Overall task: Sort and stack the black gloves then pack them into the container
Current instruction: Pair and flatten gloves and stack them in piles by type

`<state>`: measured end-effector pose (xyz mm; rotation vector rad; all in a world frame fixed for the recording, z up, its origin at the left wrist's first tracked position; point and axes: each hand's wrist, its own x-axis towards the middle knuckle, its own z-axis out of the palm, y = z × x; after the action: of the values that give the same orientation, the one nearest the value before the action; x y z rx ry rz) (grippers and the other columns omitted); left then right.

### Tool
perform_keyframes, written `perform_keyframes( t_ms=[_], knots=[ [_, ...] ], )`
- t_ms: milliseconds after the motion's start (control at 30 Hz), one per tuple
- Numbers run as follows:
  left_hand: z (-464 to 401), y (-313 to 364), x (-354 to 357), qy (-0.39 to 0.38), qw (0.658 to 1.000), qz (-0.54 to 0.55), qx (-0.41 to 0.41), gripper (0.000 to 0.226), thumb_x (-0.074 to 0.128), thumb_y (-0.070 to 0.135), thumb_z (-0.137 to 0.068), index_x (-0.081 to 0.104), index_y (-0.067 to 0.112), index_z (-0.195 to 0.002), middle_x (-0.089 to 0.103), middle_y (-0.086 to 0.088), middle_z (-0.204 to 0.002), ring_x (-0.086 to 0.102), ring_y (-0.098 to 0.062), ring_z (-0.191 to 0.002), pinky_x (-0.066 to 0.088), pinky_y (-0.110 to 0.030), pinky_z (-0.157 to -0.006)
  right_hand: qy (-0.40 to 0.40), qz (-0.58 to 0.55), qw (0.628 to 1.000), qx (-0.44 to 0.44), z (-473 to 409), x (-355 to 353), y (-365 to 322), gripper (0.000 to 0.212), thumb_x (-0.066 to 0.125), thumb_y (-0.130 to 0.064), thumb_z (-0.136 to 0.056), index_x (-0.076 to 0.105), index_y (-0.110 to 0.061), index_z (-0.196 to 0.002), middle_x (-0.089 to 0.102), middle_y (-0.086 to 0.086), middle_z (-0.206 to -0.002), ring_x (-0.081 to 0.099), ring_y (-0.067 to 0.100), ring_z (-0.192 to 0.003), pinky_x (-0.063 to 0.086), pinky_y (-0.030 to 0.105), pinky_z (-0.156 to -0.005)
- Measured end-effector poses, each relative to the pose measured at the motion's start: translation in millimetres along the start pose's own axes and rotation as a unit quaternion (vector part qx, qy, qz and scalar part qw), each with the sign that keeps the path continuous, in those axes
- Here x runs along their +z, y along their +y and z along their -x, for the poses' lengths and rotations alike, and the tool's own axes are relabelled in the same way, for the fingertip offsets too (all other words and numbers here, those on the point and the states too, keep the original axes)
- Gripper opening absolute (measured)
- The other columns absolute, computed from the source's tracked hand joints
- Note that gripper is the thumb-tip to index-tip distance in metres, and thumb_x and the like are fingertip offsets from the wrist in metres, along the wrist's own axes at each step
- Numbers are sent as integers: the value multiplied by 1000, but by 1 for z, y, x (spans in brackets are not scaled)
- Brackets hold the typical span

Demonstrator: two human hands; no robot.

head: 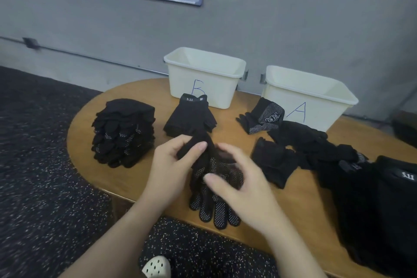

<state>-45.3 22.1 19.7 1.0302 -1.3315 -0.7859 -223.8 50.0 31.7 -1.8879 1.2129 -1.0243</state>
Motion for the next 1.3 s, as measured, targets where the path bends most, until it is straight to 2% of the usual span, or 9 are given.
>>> perform_keyframes(
  t_ms=[133, 233, 367, 500, 600, 667, 867, 1033, 1300],
  knots=[
    [-1, 0, 8, 1, 999, 33, -38, 6, 74, 10, -91, 77, 13, -86, 77, 0, -82, 71, -10, -78, 54, -22, -70, 41, 47, 998, -6, -6, 16, 9, 18, 71, -40, -93, 68, -22, -95, 72, -9, -84, 68, 5, -81, 56, 37, -71],
    [0, 3, 12, -5, 993, 81, -82, 12, 74, 5, -90, 76, 13, -99, 80, 2, -89, 75, -9, -84, 56, -18, -72, 108, -5, 994, 32, -13, 9, 15, 30, 65, -23, -100, 63, -10, -73, 66, 4, -67, 61, 15, -61, 49, 36, -61],
    [4, 16, 10, -74, 974, 139, -162, 28, 77, 19, -89, 72, 7, -113, 80, -4, -96, 77, -18, -93, 60, -27, -78, 129, -84, 986, 65, -11, -9, -3, 21, 63, -19, -101, 74, -11, -84, 75, 4, -79, 69, 15, -73, 53, 37, -68],
    [11, 43, 2, -72, 988, 117, -68, 11, 73, 17, -83, 75, 7, -78, 71, 0, -64, 69, -9, -64, 54, -20, -63, 71, -97, 992, 29, 16, -29, -35, 24, 64, -26, -97, 75, -9, -86, 75, -2, -75, 67, 6, -65, 49, 18, -57],
    [10, 49, 2, -56, 994, 94, -20, 11, 73, 24, -80, 74, 14, -75, 67, -4, -60, 65, -6, -62, 52, -19, -61, 24, -134, 989, 49, 25, -34, -36, 41, 62, -35, -89, 70, 5, -95, 76, 12, -82, 72, 32, -71, 59, 37, -59],
    [9, 43, 7, -48, 998, 47, -1, 8, 73, 24, -83, 73, 18, -78, 69, 3, -61, 63, 1, -60, 49, -14, -60, 11, -121, 990, 69, 25, -37, -27, 36, 61, -28, -96, 68, 7, -99, 78, 13, -86, 74, 33, -77, 61, 46, -70],
    [-1, 12, 27, -47, 993, -108, 15, 13, 73, 20, -94, 71, 21, -81, 67, 16, -62, 61, 3, -59, 43, -10, -60, 48, -86, 987, 125, 12, -46, 8, 20, 58, -17, -103, 69, -3, -94, 77, 8, -77, 72, 23, -60, 62, 42, -57],
    [-17, -13, 33, -70, 954, -290, 32, 15, 68, 41, -92, 72, 28, -86, 68, 10, -66, 64, -5, -63, 53, -28, -61, 64, 28, 991, 116, -8, -43, 47, 19, 62, -22, -103, 72, -14, -89, 78, -6, -86, 75, 20, -83, 60, 51, -81],
    [-28, -27, 32, -109, 965, -238, -18, 15, 66, 31, -98, 68, 23, -84, 68, 21, -66, 64, 4, -65, 42, -9, -60, 75, 44, 988, 128, -25, -38, 61, 20, 63, -21, -101, 72, -17, -84, 78, -9, -83, 74, 10, -79, 61, 45, -75]
  ],
)
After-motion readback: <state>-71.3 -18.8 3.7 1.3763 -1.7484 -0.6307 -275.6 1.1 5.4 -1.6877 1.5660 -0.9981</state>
